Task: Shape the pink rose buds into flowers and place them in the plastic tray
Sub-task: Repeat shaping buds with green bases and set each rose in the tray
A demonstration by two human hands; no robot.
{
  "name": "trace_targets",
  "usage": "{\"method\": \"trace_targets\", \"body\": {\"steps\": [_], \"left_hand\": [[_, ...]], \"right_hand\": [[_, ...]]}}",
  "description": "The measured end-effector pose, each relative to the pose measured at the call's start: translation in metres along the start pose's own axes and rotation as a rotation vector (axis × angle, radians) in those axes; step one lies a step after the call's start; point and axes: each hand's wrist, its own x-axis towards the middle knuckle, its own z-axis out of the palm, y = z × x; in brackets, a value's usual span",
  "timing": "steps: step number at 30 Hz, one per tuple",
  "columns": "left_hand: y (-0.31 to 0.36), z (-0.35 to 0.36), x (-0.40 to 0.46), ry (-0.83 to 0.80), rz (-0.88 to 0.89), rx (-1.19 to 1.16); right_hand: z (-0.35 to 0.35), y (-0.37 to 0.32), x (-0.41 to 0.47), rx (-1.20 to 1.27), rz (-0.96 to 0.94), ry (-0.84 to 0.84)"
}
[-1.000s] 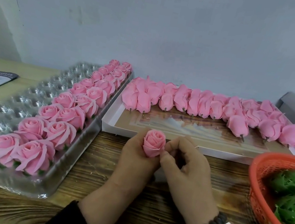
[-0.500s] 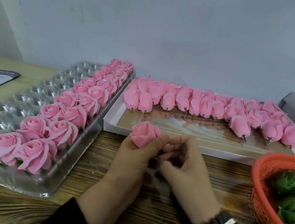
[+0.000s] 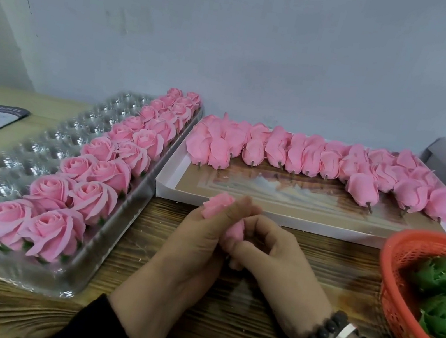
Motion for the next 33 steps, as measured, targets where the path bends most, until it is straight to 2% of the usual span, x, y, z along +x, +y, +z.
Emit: {"method": "trace_targets", "body": {"steps": [3,7,11,15,21,24,28,33], "left_hand": [[0.002,0.001,-0.001,0.042,0.08,0.073],[0.003,0.002,0.0,0.212,0.413,0.371],[0.005,0.003,-0.002,0.243,0.563,0.583],[0.004,0.003,-0.001,0.258,0.585,0.588],[0.0,0.001,0.003,0.239,0.568,0.566],[-0.003,-0.002,0.005,0.206,0.564,0.549],[-0.003,-0.002,0.004,0.234,0.594,0.62],[-0.004,-0.003,0.006,0.271,0.551,0.626]], "right_hand": [[0.002,-0.001,-0.001,0.031,-0.013,-0.007],[0.011,0.003,0.0,-0.188,-0.207,0.246],[0.007,-0.001,-0.005,-0.214,-0.343,0.393],[0.009,-0.003,-0.007,-0.246,-0.405,0.362],[0.012,-0.002,-0.009,-0.287,-0.363,0.233],[0.013,-0.002,-0.009,-0.274,-0.321,0.229],[0.012,-0.003,-0.009,-0.257,-0.308,0.249],[0.011,0.0,-0.007,-0.263,-0.272,0.262]]}}
